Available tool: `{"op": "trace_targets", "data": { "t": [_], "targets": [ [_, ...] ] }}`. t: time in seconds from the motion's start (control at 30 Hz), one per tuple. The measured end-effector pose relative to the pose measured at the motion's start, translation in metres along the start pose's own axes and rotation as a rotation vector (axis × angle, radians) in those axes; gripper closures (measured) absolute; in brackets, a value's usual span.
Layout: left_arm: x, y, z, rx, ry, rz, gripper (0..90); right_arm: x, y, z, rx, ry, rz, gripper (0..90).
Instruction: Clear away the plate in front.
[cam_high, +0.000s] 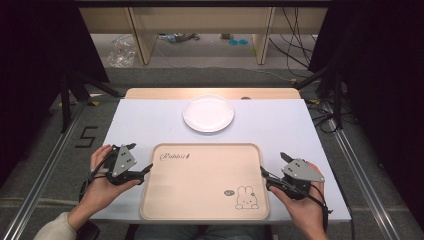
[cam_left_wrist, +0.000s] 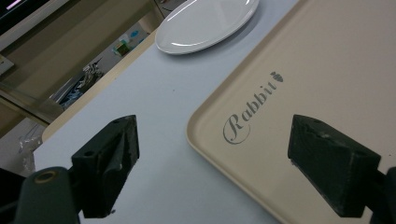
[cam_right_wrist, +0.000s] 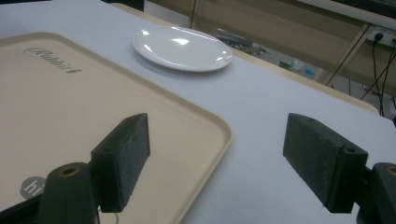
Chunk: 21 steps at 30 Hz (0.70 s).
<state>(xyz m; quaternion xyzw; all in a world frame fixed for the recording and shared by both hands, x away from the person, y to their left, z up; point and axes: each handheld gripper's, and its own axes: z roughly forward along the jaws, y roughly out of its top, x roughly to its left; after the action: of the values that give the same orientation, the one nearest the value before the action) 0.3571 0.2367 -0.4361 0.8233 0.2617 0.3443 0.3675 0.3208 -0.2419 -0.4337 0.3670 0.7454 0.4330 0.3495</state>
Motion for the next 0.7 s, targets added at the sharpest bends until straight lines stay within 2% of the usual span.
{"op": "trace_targets", "data": {
  "t": [0.03, 0.07, 0.13, 0.2, 0.23, 0.27, 0.33, 0.43, 0.53, 0.7],
  "targets": [
    [0.001, 0.002, 0.000, 0.007, 0.006, 0.024, 16.7, 0.001, -0.001, -0.001, 0.012, 0.004, 0.011, 24.0],
    [0.000, 0.003, 0.002, 0.002, 0.006, 0.021, 16.7, 0.000, -0.001, -0.001, 0.005, -0.002, 0.004, 24.1],
    [0.000, 0.006, 0.005, 0.009, 0.008, 0.044, 16.8, 0.000, -0.001, -0.001, 0.000, -0.016, 0.001, 24.1],
    [-0.001, 0.008, 0.007, 0.007, 0.005, 0.043, 17.1, 0.001, -0.002, -0.002, 0.007, -0.018, -0.001, 24.1],
    [-0.001, 0.010, 0.009, 0.009, 0.000, 0.049, 17.1, 0.001, -0.002, -0.002, 0.007, -0.018, -0.001, 24.1],
    [-0.003, 0.016, 0.012, 0.013, -0.010, 0.089, 17.6, 0.002, -0.002, -0.002, 0.013, -0.019, -0.009, 24.1],
    [-0.006, 0.018, 0.015, 0.005, -0.016, 0.088, 17.8, 0.003, -0.002, -0.003, 0.024, -0.018, -0.017, 24.3],
    [-0.009, 0.026, 0.023, 0.015, -0.026, 0.119, 19.0, 0.005, -0.002, -0.004, 0.038, -0.017, -0.022, 24.5],
    [-0.014, 0.038, 0.033, 0.028, -0.039, 0.179, 19.8, 0.005, -0.003, -0.002, 0.038, -0.023, -0.028, 24.5],
    [-0.022, 0.047, 0.044, 0.039, -0.065, 0.217, 20.7, 0.005, -0.003, -0.003, 0.045, -0.018, -0.031, 24.5]
  ]
}}
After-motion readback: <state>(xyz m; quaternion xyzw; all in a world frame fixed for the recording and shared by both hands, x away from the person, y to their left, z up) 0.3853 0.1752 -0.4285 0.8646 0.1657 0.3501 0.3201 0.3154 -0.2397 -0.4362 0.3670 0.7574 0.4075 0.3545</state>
